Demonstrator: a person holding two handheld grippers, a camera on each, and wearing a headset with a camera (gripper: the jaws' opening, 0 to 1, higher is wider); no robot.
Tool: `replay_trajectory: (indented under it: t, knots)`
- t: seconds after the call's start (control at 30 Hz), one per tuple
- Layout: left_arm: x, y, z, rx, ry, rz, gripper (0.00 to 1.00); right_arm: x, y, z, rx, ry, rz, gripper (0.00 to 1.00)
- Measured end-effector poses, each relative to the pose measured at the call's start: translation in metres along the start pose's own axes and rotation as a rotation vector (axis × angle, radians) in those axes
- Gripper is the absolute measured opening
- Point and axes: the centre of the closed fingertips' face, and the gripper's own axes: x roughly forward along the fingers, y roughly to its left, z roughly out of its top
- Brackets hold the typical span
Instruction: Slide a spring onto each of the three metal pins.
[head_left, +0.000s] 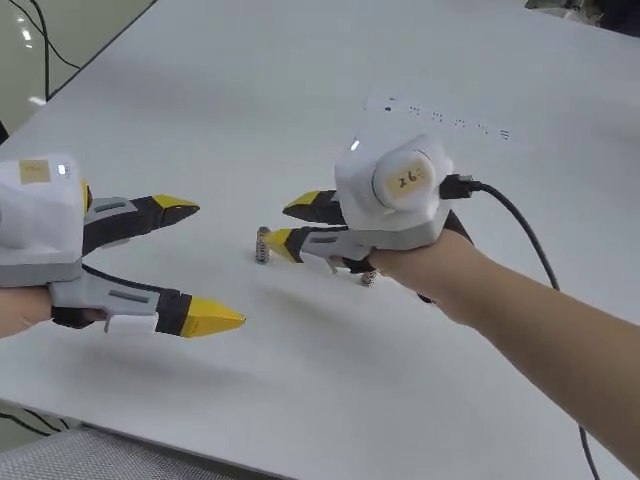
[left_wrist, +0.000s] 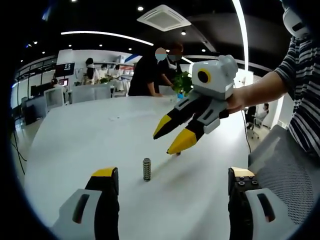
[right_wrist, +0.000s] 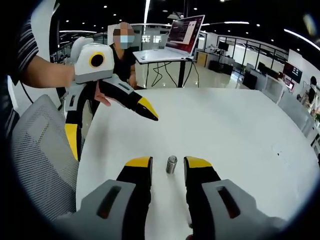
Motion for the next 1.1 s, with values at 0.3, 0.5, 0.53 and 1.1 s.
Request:
replay_trajectory:
  t: [0.3,0.5,0.53,1.1]
  knots:
    - [0.007,-0.006,0.013,0.013,-0.007,-0.023,0.88,-0.029,0.0,-0.005,0.088,-0.07,-0.033,0.35]
    - [0.012,-0.008,0.019,0.016,-0.012,-0.032,0.89,-0.052,0.001,-0.013,0.145,-0.125,-0.072,0.45]
    - [0.014,-0.009,0.02,0.015,-0.01,-0.034,0.89,-0.055,0.001,-0.015,0.146,-0.125,-0.079,0.47]
    - [0.028,-0.023,0.028,0.03,-0.005,-0.063,0.9,-0.11,0.001,-0.053,0.214,-0.193,-0.195,0.76]
